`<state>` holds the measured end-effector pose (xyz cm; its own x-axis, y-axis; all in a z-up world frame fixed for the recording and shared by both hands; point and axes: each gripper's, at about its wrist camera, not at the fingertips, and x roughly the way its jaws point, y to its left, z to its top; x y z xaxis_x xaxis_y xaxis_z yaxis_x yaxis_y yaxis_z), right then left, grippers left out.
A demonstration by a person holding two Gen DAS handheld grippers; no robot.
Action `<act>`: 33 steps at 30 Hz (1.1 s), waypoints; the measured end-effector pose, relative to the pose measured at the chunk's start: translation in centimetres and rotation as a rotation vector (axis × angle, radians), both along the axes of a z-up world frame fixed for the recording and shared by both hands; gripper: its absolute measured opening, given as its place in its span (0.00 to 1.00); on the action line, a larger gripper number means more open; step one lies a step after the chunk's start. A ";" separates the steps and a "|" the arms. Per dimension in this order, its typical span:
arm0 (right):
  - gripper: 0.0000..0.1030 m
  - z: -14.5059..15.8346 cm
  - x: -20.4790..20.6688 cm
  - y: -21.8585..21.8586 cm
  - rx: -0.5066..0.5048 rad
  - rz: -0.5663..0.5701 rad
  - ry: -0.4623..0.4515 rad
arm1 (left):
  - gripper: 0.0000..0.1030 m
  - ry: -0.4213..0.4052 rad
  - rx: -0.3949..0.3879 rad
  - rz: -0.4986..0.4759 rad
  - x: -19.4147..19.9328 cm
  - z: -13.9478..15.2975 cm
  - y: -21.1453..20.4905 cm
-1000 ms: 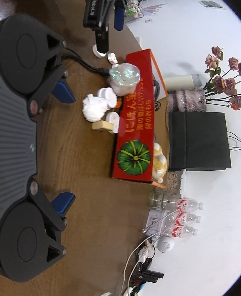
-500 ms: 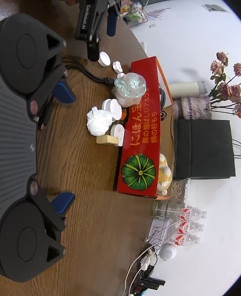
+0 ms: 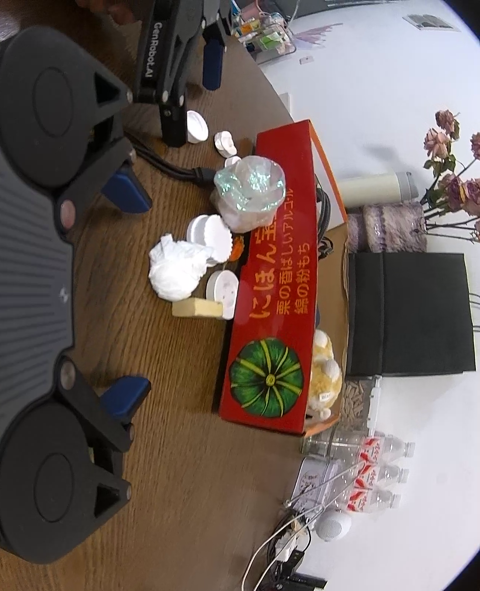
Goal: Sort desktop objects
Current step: 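Move both grippers back to the remaining items on the table, then grasp a white bottle cap with the left gripper while the right grasps the white tissue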
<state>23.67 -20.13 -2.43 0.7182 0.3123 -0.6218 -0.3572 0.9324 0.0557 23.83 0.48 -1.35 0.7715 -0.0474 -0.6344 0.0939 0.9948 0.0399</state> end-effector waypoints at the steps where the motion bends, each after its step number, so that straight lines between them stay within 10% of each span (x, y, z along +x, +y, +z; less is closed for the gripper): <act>1: 0.88 0.0 0.1 0.1 0.000 0.006 -0.001 | 1.00 0.002 -0.005 -0.002 0.1 0.0 0.0; 10: 0.62 0.3 0.8 0.8 0.023 0.040 -0.004 | 0.84 -0.014 -0.020 -0.032 0.2 0.1 -0.3; 21: 0.26 0.5 1.4 1.4 0.033 0.059 -0.008 | 0.29 -0.041 -0.032 -0.087 0.0 0.4 -0.7; 33: 0.22 0.7 0.5 1.3 0.063 0.046 -0.034 | 0.28 -0.046 -0.034 -0.076 -0.2 0.4 -0.7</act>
<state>24.21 -18.87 -1.74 0.7227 0.3829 -0.5754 -0.4021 0.9101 0.1006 23.58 -0.20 -0.96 0.7934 -0.1283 -0.5951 0.1684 0.9856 0.0121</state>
